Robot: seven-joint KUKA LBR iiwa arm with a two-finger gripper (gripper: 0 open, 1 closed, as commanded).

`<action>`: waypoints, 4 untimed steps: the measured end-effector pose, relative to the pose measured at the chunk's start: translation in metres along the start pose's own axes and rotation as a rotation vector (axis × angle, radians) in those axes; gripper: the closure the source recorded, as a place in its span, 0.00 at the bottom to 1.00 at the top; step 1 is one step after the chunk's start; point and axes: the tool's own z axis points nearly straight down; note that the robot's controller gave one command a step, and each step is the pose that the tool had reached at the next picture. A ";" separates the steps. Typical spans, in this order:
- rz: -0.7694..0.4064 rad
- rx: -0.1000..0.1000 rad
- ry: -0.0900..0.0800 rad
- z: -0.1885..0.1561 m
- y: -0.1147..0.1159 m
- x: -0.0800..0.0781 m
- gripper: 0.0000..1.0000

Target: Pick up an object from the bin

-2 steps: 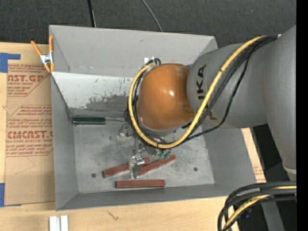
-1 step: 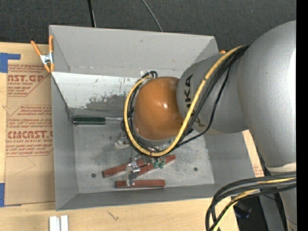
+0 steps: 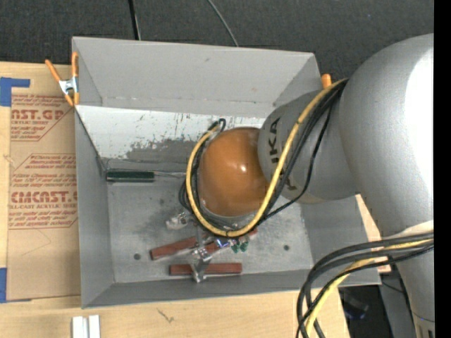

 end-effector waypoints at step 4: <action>0.000 0.003 0.003 -0.020 0.000 0.000 1.00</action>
Offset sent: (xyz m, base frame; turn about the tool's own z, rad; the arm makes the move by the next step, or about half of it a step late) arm 0.0000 0.0000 0.0000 0.0000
